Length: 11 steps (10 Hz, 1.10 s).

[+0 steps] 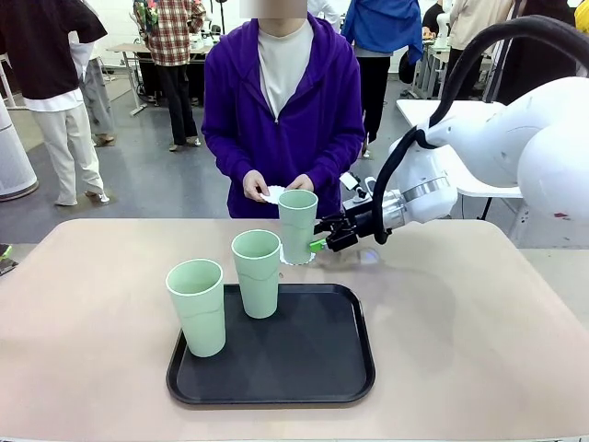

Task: Place coasters on the table and set cups on them.
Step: Pick up one Reusable plastic cup and place it on a coaster set by the human.

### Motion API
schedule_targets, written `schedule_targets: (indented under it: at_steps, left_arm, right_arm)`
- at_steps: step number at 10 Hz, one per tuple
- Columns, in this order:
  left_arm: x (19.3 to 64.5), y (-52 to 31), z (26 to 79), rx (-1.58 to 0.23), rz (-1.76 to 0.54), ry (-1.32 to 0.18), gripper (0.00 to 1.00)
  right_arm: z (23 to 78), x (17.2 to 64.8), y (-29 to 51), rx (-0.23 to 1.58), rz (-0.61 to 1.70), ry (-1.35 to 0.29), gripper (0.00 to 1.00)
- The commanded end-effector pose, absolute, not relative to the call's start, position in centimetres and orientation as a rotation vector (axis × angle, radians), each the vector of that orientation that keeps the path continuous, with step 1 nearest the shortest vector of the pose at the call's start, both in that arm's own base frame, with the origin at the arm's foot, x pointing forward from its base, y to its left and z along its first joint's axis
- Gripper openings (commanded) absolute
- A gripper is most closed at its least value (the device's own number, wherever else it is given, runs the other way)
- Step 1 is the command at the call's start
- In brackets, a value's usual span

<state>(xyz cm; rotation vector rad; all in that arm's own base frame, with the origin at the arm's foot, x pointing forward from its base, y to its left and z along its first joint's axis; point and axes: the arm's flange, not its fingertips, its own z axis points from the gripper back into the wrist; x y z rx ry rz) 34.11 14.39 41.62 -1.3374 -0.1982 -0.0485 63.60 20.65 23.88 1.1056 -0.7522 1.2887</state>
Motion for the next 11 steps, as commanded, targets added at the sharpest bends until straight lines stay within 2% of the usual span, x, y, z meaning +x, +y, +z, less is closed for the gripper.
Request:
schedule_targets:
  at_steps: [1, 3, 6, 11]
  left_arm:
    - [34.0, 14.5, 41.8, -1.349, -0.058, -0.210, 1.00]
    - [34.0, 14.5, 41.8, -1.349, -0.058, -0.210, 1.00]
    - [34.0, 14.5, 41.8, -1.349, -0.058, -0.210, 1.00]
    - [34.0, 14.5, 41.8, -1.349, -0.058, -0.210, 1.00]
  right_arm:
    - [26.0, 61.1, 19.7, 1.031, 1.263, -0.678, 1.00]
    - [29.3, 58.7, 19.3, 0.926, 1.227, -0.617, 1.00]
    - [35.3, 55.5, 19.6, 0.698, 0.984, -0.369, 1.00]
    - [43.0, 51.7, 23.9, 0.372, 0.794, -0.152, 1.00]
